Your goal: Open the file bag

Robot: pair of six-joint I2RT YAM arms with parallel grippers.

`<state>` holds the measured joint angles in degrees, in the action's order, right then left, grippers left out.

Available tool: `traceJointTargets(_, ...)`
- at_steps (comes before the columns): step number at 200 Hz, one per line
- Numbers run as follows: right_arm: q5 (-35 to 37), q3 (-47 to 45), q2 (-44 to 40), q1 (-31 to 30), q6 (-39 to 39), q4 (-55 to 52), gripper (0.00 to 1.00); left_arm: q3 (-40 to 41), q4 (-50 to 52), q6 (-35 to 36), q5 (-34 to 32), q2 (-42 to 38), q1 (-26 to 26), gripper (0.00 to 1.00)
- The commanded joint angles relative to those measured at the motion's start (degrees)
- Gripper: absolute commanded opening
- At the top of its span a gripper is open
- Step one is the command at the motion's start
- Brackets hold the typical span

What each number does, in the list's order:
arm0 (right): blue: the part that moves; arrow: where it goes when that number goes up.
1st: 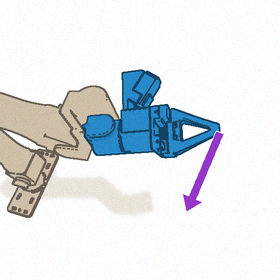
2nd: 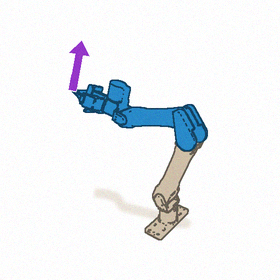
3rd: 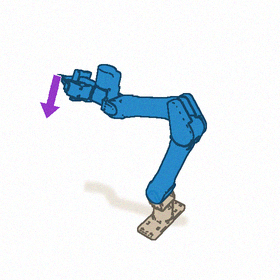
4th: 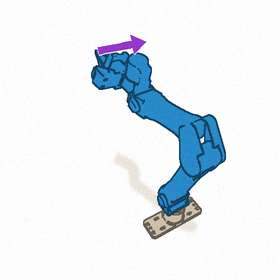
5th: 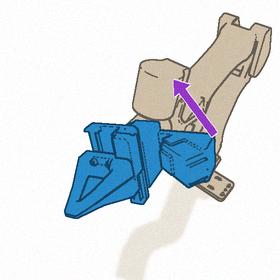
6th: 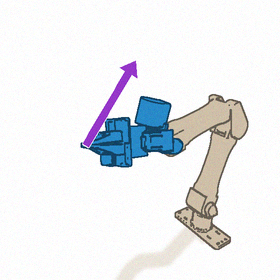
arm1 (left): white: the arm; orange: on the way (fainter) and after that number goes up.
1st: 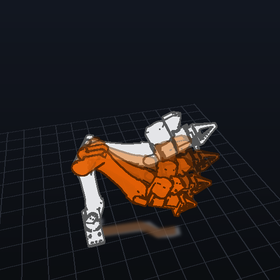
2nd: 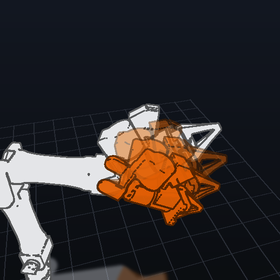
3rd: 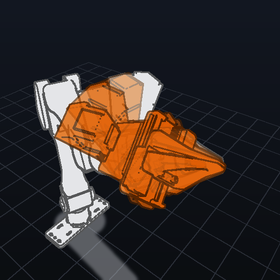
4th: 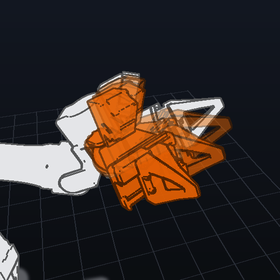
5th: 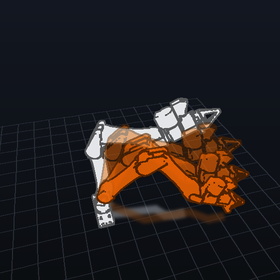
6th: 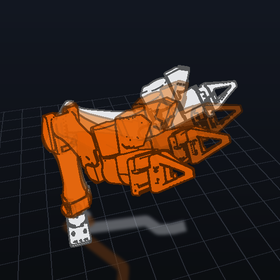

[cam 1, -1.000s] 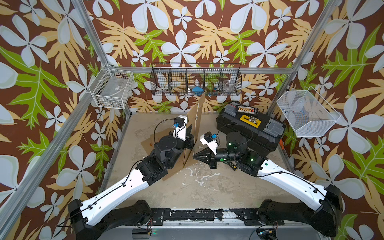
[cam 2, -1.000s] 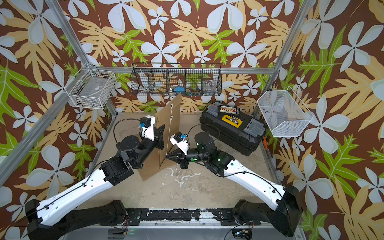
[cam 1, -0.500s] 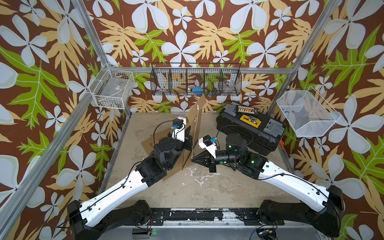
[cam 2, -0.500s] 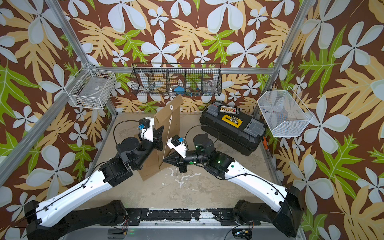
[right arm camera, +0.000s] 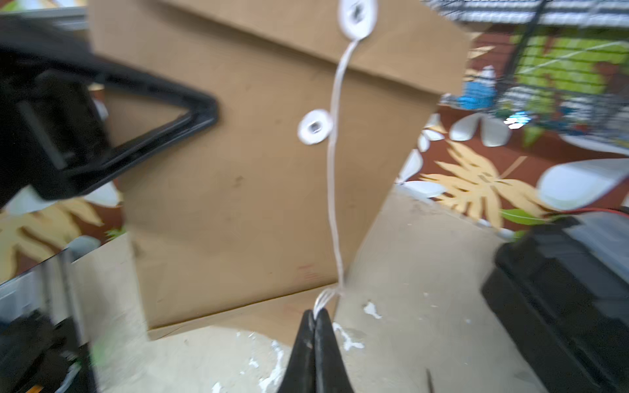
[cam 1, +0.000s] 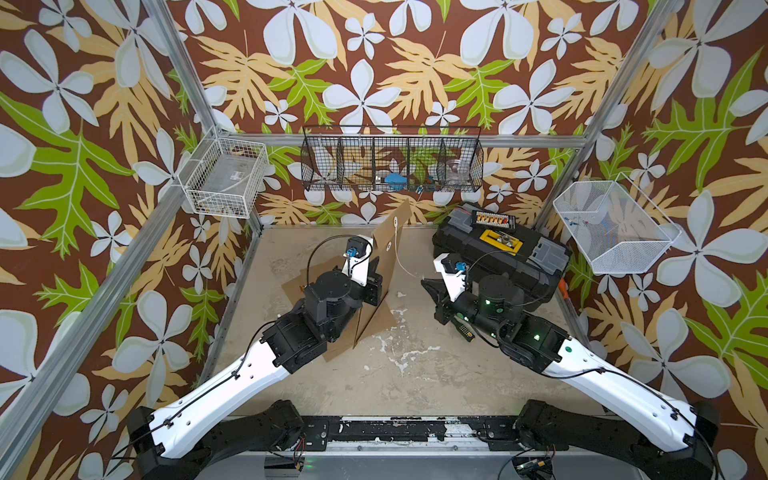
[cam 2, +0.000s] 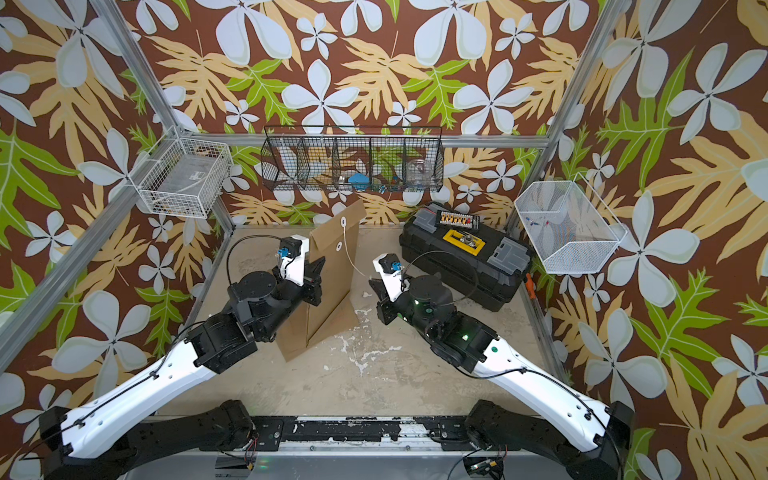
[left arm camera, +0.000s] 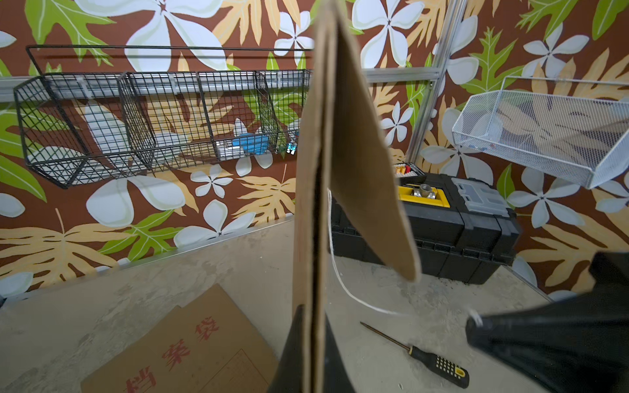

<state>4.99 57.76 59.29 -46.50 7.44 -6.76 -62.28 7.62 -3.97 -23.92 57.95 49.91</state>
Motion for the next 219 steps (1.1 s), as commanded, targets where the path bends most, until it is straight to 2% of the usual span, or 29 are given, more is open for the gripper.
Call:
traceJointTargets(1, 9.6, 1.3, -0.8, 3.4, 1.6, -2.5, 0.0, -0.7, 0.5, 0.5, 4.2, -1.1, -0.1, 0.0)
traceJointTargets(39, 6.0, 2.4, -1.6, 13.2, 2.8, -5.6, 0.0, 1.0, 0.1, 1.9, 11.9, -3.3, -0.1, 0.0)
traceJointTargets(61, 5.4, 4.4, -1.6, 15.8, 2.5, -7.5, 0.0, 2.5, -0.7, 2.4, 14.9, -5.3, -0.1, 0.0)
traceJointTargets(108, 5.2, 5.5, -1.0, 18.2, 1.6, -8.5, 0.0, 5.0, -1.1, 4.6, 15.4, -9.3, -0.1, 0.0)
traceJointTargets(159, 7.7, 6.3, -0.7, 19.6, 2.7, -9.9, 0.0, 5.4, 0.3, 6.6, 15.4, -10.9, -0.1, 0.0)
traceJointTargets(219, 6.3, 5.8, -1.2, 23.2, 3.3, -10.0, 0.0, 5.1, 2.3, 8.3, 15.6, -11.3, -0.1, 0.0)
